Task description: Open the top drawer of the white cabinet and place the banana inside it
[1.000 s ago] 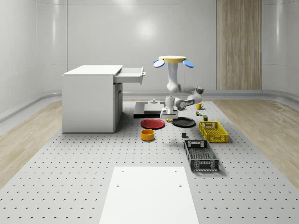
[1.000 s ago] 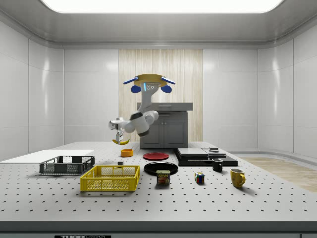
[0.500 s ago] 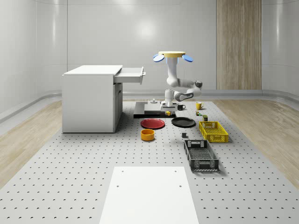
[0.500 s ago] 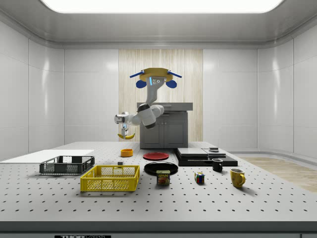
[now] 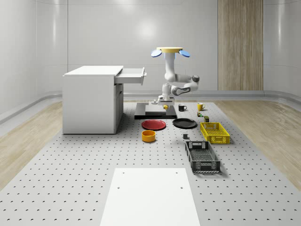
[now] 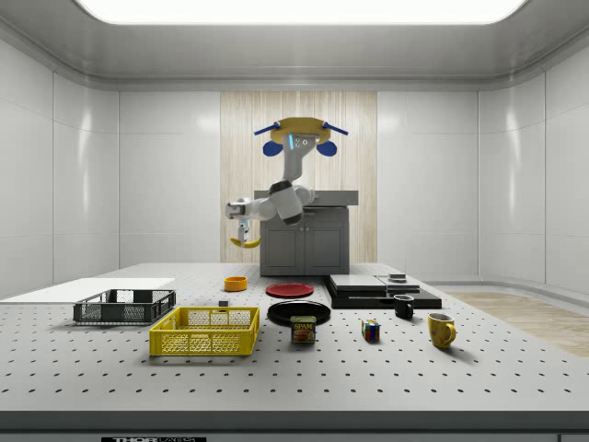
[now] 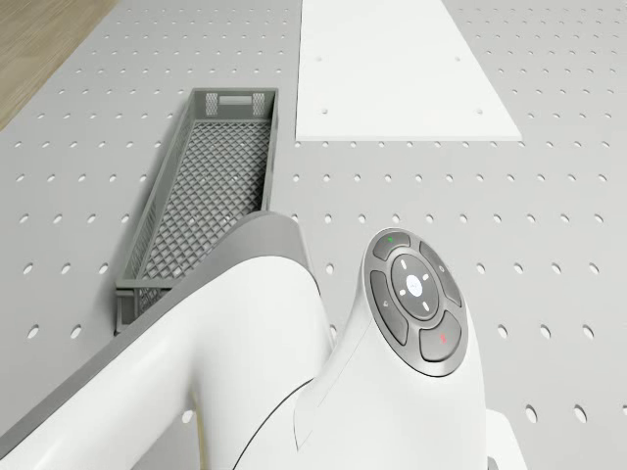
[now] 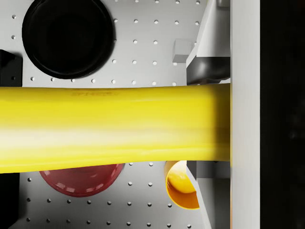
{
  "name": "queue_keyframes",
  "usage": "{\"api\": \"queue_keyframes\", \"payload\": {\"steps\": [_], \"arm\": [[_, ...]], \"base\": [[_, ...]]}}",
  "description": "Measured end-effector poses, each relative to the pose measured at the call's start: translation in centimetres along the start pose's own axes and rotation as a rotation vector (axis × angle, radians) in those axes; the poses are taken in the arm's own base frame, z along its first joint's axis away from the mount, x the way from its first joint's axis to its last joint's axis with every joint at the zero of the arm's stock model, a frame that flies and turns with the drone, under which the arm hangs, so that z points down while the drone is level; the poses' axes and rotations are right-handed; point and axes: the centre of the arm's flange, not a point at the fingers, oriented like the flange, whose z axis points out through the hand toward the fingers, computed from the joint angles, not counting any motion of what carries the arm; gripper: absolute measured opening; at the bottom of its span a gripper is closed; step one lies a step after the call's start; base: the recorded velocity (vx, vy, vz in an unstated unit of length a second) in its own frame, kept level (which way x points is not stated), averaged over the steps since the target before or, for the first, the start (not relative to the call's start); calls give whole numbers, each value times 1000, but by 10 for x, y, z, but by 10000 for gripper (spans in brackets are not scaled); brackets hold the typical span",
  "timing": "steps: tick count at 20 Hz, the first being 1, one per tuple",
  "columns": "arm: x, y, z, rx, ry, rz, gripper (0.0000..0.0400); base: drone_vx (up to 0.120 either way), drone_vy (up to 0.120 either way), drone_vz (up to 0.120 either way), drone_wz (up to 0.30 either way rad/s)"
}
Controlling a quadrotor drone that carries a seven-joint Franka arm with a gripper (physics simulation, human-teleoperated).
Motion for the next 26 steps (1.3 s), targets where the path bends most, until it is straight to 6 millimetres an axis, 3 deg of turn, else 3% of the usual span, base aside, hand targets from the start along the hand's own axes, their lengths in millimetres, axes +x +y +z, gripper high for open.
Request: {"api": "queue_keyframes", "payload": {"steps": [26], "arm": [[0, 0, 0, 0, 0, 0, 190]], "base": [[-120, -89, 120, 0]]}}
